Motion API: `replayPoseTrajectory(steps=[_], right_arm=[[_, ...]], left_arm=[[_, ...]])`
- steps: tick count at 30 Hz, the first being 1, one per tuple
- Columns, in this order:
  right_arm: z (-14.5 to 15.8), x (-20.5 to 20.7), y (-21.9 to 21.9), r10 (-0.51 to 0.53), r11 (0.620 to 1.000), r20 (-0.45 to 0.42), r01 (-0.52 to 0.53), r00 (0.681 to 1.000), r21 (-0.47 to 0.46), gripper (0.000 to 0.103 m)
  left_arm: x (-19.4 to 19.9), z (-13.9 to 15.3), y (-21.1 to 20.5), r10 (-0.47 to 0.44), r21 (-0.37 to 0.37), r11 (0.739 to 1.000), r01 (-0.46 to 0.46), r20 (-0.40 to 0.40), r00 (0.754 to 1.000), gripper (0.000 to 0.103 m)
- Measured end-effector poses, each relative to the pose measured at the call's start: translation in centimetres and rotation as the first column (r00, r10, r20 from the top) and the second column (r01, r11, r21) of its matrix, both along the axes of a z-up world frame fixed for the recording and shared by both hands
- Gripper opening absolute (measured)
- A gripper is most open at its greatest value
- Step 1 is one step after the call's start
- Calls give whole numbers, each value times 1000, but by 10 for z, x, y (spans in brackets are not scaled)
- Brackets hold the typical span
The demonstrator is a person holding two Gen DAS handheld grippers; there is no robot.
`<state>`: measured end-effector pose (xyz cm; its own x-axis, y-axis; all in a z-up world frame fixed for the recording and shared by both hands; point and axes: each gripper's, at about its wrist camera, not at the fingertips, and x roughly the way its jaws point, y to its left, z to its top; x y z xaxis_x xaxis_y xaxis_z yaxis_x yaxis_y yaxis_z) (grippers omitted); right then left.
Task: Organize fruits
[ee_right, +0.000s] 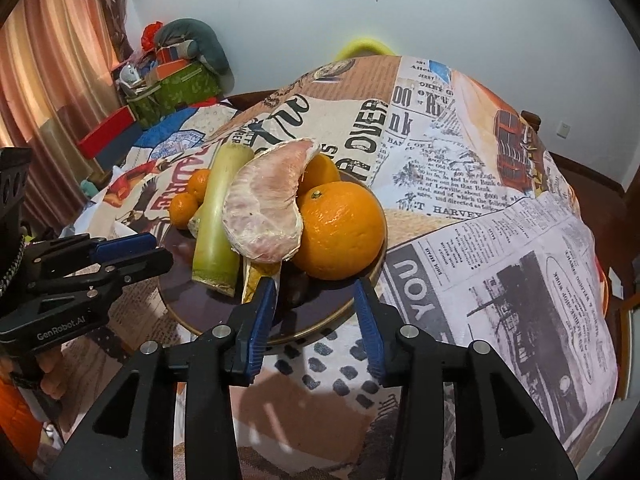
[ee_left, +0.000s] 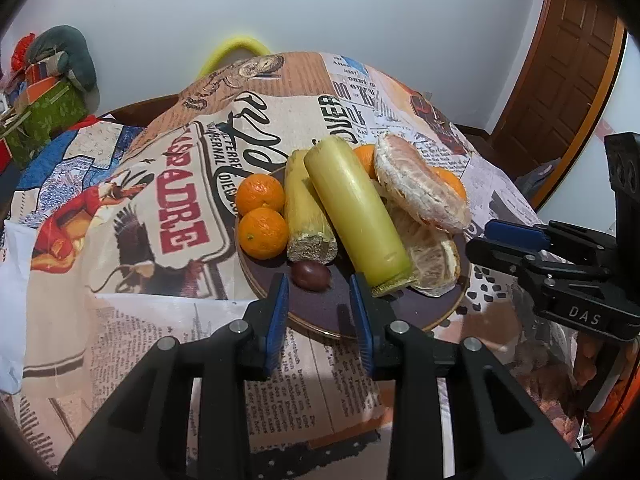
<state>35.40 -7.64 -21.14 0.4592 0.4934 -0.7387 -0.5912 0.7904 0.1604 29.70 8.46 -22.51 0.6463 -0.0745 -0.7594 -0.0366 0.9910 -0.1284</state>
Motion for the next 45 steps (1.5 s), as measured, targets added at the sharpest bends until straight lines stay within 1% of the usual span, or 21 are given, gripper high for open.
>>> replayPoseTrajectory(steps=[3,6,9,12,15,18,22,24,25,26,28,29,30,31,34,36,41,43,45], right_arm=[[9,-6,-6,-15,1000,19,15,1000,12,38],[26,-15,-13,-26,999,52,24,998,30,38],[53,-31,-21,-41,998,110,35,993,55,38],[88,-54,-31,-65,994,186,48,980,99,38],[124,-82,-41,-88,987,262,49,961,152,38],[159,-118,-52,-119,979,353,49,928,199,38],[190,-163,-62,-150,964,428,36,891,263,38],[199,-180,-66,-165,958,453,33,876,285,38],[203,-188,-67,-170,955,465,29,869,295,40],[205,-194,-68,-174,953,472,26,864,303,46],[210,-210,-69,-192,948,498,28,846,317,54],[211,-216,-69,-200,947,512,32,835,319,55],[211,-220,-68,-206,948,523,36,827,316,55],[210,-221,-67,-208,948,528,38,823,315,57],[209,-225,-66,-215,948,532,44,819,316,73],[207,-228,-64,-229,949,546,58,806,311,78],[203,-233,-65,-254,946,552,85,794,312,93],[203,-237,-67,-264,944,553,95,790,315,99],[201,-237,-67,-274,943,558,104,783,317,101]], left_arm=[[-8,12,0,8,0,1000,-8,23,1000,31],[-22,33,-2,17,8,1000,-18,69,997,31],[-43,64,-6,28,15,999,-31,144,989,31],[-71,101,-13,33,30,999,-42,234,972,31],[-102,141,-21,34,39,998,-49,332,943,31],[-137,175,-31,35,47,997,-60,419,907,31],[-184,214,-47,26,64,996,-70,525,851,31],[-206,227,-54,22,66,995,-72,565,825,38],[-214,231,-56,22,68,995,-75,579,815,40],[-223,235,-59,22,74,994,-82,593,805,44],[-237,240,-65,24,96,990,-106,620,784,52],[-243,241,-67,24,105,988,-116,630,776,60],[-247,242,-69,23,110,987,-120,635,772,68],[-251,242,-71,23,113,986,-124,638,770,70],[-260,242,-75,22,120,984,-129,641,767,77],[-263,241,-75,28,116,984,-135,646,763,90],[-267,238,-75,34,114,983,-142,649,760,99],[-268,239,-76,35,109,984,-139,650,759,99],[-269,237,-76,37,102,985,-135,650,759,101]])
